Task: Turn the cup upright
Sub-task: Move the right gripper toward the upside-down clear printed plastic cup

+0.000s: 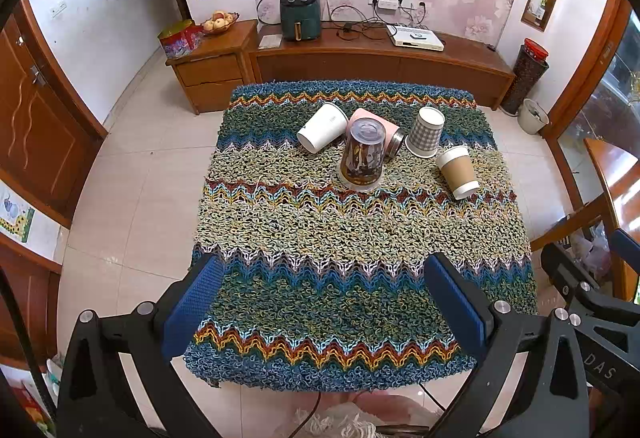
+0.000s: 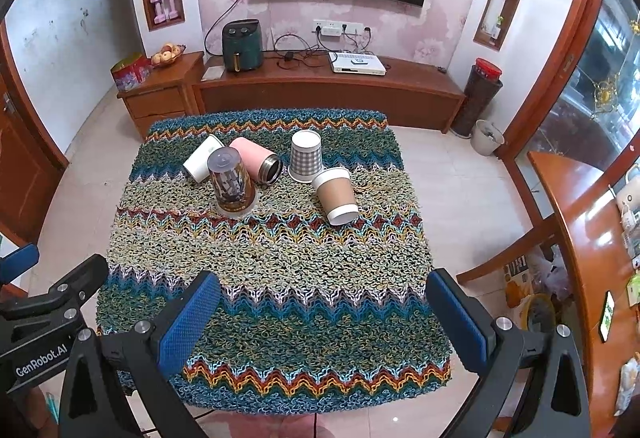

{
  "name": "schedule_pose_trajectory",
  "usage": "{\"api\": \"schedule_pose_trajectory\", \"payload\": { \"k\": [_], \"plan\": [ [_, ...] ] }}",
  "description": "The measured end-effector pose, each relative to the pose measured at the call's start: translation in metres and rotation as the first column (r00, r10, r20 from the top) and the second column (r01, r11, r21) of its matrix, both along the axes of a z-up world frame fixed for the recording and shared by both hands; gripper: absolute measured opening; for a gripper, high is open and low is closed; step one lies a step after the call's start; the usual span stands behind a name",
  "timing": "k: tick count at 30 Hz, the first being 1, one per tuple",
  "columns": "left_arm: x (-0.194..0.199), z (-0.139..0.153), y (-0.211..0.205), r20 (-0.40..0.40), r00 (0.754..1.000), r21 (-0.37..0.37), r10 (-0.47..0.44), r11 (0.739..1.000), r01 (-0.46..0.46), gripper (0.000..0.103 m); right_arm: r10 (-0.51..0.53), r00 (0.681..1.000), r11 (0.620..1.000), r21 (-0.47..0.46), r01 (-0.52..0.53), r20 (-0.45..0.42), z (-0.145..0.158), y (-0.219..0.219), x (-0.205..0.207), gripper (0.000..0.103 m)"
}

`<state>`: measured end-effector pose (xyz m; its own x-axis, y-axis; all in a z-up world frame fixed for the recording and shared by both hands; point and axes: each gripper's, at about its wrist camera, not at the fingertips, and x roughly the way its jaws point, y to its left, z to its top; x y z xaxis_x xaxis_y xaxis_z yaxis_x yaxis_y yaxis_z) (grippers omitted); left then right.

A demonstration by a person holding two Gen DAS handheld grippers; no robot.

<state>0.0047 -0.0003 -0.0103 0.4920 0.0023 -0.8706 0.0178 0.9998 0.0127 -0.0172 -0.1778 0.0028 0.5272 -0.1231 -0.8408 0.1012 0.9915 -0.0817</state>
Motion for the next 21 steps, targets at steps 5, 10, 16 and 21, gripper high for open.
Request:
{"api": "schedule_pose_trajectory", "payload": {
  "k": [5, 10, 16, 21],
  "plan": [
    [-0.0011, 0.0, 0.0002, -0.001, 1.0, 0.001, 0.0, 1.0, 0.0, 0.101, 0.001, 1.0, 1.0, 0.004, -0.001, -0.003, -0.0005, -0.0005, 0.0003, 0.103],
    [-0.0016, 0.0001, 0.0011, -0.002, 1.0, 0.001, 0.001, 1.0, -0.001, 0.101, 0.006, 1.0, 1.0, 0.007, -0.006, -0.004, -0.0007, 0.0007, 0.0007, 0.103],
    [-0.0016, 0.0, 0.0014, 0.0, 1.0, 0.0, 0.001, 1.0, -0.001, 0.101, 0.013, 1.0, 1.0, 0.005, -0.013, -0.006, -0.0019, 0.0011, 0.0013, 0.103],
    [-0.0046, 0.0004, 0.0029, 0.009, 1.0, -0.002, 0.02, 1.0, -0.02, 0.101, 0.017, 1.0, 1.0, 0.005, -0.017, -0.007, -0.0045, -0.0025, 0.0041, 0.103]
  ]
}}
